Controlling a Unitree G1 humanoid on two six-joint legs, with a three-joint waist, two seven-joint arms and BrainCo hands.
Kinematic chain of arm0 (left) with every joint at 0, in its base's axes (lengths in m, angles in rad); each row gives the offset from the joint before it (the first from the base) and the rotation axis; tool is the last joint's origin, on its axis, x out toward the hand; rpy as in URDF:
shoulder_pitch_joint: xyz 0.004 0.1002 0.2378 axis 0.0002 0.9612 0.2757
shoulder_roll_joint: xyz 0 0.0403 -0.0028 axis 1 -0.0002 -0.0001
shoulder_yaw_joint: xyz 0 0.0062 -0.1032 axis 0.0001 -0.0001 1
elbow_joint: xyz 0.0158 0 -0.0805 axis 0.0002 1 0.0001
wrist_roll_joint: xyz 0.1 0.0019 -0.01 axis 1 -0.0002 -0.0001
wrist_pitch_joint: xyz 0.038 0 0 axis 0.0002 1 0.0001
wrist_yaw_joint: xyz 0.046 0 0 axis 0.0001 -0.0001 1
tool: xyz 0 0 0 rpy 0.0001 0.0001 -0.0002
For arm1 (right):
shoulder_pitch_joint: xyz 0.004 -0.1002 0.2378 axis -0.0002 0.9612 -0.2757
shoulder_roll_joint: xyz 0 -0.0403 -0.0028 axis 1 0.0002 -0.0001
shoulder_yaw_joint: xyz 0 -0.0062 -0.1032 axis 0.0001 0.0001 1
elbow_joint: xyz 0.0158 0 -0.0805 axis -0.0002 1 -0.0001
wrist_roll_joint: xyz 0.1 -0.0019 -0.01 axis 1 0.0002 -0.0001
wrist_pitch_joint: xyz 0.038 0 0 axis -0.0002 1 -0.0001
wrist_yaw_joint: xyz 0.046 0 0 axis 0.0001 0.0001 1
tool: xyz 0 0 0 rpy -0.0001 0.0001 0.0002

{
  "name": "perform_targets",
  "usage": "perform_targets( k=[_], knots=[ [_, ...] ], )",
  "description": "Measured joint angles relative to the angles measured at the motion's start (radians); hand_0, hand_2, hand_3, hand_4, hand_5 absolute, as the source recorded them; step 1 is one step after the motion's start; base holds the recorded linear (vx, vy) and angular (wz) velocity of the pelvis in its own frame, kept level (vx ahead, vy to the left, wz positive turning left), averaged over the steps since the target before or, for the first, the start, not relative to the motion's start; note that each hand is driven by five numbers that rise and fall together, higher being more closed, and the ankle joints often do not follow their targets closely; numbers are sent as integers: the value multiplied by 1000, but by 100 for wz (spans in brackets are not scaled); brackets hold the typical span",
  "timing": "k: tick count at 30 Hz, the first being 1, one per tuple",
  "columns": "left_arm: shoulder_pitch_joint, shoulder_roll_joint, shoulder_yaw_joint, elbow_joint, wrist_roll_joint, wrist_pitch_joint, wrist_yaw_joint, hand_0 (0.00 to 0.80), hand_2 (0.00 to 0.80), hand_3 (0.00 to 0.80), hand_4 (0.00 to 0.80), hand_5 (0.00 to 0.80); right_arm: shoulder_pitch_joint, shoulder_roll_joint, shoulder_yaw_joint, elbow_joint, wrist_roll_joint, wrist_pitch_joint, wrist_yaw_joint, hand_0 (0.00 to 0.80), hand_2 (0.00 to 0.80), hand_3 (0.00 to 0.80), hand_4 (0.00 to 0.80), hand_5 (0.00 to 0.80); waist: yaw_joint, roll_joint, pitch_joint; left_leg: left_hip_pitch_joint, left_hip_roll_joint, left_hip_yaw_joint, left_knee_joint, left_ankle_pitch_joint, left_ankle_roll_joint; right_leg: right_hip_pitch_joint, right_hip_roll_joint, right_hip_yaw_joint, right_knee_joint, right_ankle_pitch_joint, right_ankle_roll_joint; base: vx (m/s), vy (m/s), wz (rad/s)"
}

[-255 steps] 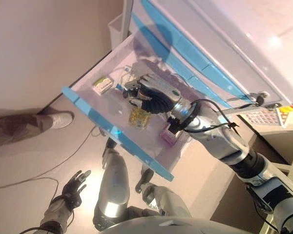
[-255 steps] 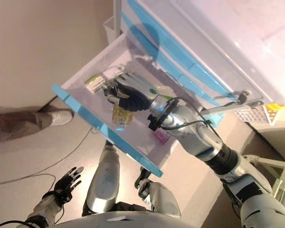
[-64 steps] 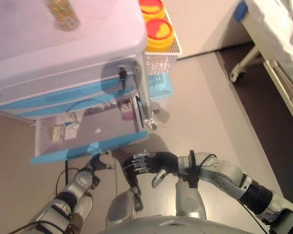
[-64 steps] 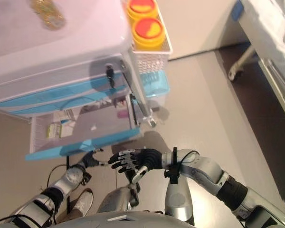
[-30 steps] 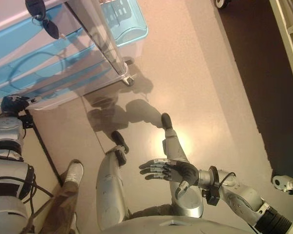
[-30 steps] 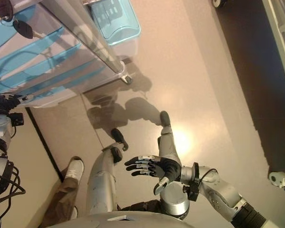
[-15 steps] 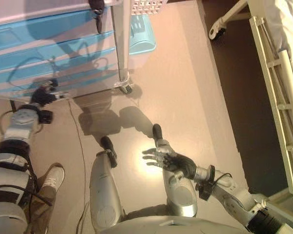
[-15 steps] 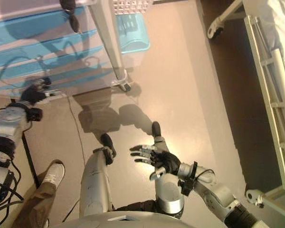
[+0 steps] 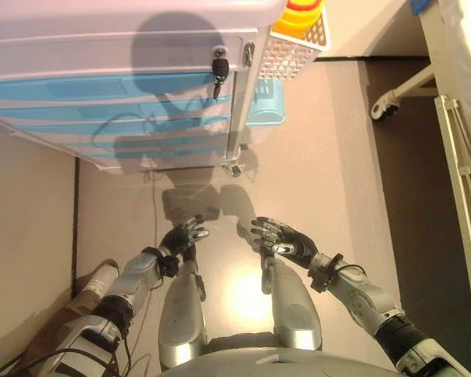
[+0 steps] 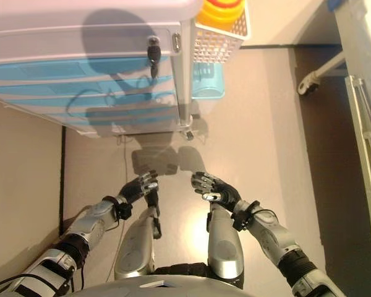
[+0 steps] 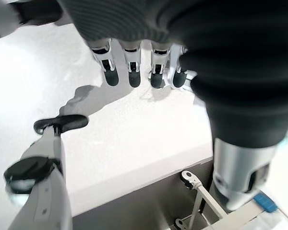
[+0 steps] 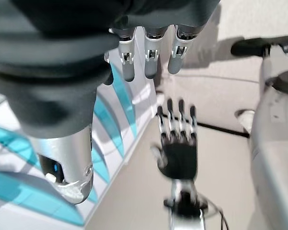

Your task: Open the drawer and pick up the medicine

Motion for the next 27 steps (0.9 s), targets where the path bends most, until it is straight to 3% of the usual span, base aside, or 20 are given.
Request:
perform_targets(
  k=[3,5,12,18,27],
  knots=[
    [85,-56,0,-3,-1,27,-26,0,0,0,0,0,29,33,-17,122,-23,10,-29,0,0,0,0,0,12,50,-113,34,-2,0,-27,1,-1,39,1,-8,-32,-4,3,108,-44,8],
    [130,-89,-1,15,-7,31,-40,0,0,0,0,0,48,56,-25,183,-39,13,-29,0,0,0,0,0,12,67,-177,54,-3,-1,-37,0,-1,72,4,-23,-58,-5,3,99,-21,12],
    [189,-143,0,81,-8,49,-66,0,0,0,0,0,91,128,-36,305,-96,38,-29,0,0,0,0,0,23,53,-329,79,6,-21,-66,-1,2,110,18,-43,-90,-10,1,22,4,8],
    [196,-143,0,206,2,48,-83,0,0,0,0,0,91,171,-36,468,-116,50,-26,0,0,0,0,0,49,37,-380,103,2,-27,-78,1,1,140,14,-53,-107,-12,-2,9,33,5],
    [234,-151,1,253,2,48,-128,0,0,0,0,0,85,194,-57,565,-116,49,-21,0,0,0,0,0,64,48,-428,149,0,-25,-116,9,-5,189,18,-57,-154,-1,-2,-11,32,1]
  ],
)
